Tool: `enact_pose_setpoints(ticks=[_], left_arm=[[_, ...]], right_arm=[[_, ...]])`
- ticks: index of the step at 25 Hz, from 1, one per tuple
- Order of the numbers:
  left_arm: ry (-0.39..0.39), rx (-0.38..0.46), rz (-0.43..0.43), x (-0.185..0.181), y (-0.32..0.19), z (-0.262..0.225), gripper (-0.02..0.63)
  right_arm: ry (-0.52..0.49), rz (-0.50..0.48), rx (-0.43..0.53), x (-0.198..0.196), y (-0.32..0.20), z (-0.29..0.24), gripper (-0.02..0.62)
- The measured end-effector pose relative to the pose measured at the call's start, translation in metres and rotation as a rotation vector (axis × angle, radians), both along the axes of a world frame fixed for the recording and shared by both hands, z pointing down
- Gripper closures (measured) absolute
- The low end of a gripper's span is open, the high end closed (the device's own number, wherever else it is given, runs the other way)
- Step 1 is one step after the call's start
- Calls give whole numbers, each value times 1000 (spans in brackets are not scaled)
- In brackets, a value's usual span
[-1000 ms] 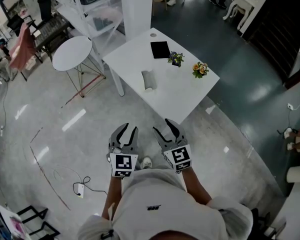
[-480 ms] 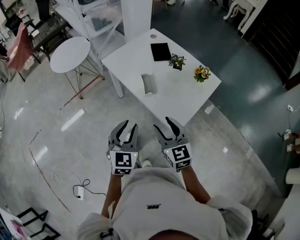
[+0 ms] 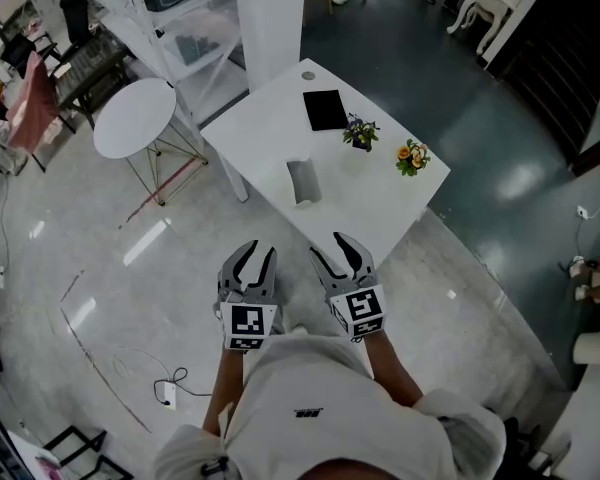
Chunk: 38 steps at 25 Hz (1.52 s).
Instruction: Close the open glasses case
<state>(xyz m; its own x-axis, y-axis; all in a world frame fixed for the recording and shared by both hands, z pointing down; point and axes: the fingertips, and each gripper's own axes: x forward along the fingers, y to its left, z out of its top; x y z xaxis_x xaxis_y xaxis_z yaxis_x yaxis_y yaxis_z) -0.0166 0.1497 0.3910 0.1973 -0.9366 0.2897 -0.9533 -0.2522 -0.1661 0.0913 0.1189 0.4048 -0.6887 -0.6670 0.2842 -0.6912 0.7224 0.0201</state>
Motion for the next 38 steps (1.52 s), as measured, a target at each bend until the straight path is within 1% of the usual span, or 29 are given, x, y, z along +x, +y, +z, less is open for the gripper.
enact_pose_setpoints(ticks=[12,19,28,34,38], left_arm=[[12,-19,72,-38,-77,1,468],[13,-18,137,-63,-118,1,468],[30,-8,204,-100,-161,5,468],[50,-15,219,-112,-180,10,468],[60,-24,226,-113,-194,15,468]], right_arm=[[16,73,-26,-37,-70,2,379],[21,138,-33,-60,-108,4,383],[34,197,-31,-101,-144,7,385],[46,222,-47,-113,-157,13,394],[55,236,-55,-111,-169,17,394]])
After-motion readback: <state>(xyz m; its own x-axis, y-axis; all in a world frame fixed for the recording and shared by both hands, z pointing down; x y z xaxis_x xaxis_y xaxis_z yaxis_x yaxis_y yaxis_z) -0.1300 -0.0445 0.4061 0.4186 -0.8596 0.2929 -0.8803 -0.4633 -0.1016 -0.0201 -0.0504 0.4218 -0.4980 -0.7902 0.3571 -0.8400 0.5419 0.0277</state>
